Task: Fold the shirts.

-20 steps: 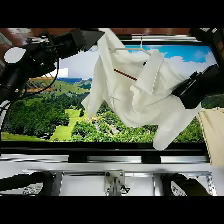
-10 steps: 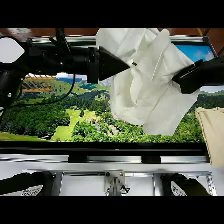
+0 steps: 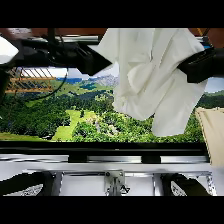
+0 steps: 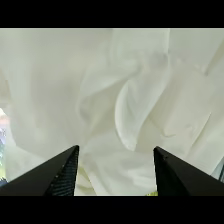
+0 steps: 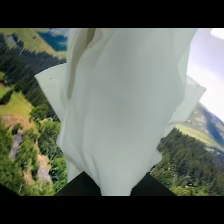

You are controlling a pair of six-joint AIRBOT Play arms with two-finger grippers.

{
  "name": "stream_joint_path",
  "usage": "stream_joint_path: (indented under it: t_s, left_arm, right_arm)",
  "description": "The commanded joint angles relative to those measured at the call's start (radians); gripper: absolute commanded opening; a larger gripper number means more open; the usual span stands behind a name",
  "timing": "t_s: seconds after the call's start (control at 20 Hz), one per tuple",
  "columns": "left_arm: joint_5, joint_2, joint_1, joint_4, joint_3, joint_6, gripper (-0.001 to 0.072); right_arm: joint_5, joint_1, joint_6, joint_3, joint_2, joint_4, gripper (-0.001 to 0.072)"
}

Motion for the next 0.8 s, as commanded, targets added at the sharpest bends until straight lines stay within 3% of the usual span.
stream_joint_path:
  t_s: [0.0,0.1,0.2,0.3,0.4,0.55,0.75]
  left_arm:
    - [0.079,0.039,0.013,0.024,0.112,-0.014,0.0559]
    - [0.077,0.059,0.013,0.027,0.182,-0.014,0.0557]
    - [0.075,0.079,0.015,0.045,0.211,-0.014,0.0555]
    - [0.054,0.092,0.018,0.082,0.211,-0.016,0.0555]
    - [-0.005,0.093,0.026,0.128,0.211,-0.031,0.0555]
    - [-0.098,0.093,0.031,0.249,0.211,-0.133,0.0555]
    - [-0.17,0.093,0.032,0.355,0.211,-0.145,0.0555]
  right_arm:
    - [-0.101,0.0,0.156,0.078,0.001,-0.26,0.0073]
    - [-0.14,0.0,0.267,0.137,0.0,-0.524,0.0073]
    - [-0.149,-0.002,0.316,0.177,0.0,-0.787,0.0073]
    - [-0.148,-0.056,0.317,0.199,0.0,-0.889,0.0073]
    - [-0.149,-0.161,0.363,0.203,0.0,-0.871,0.0074]
    - [-0.174,-0.316,0.436,0.203,-0.01,-0.779,0.0073]
    - [-0.223,-0.477,0.51,0.204,-0.051,-0.637,0.0073]
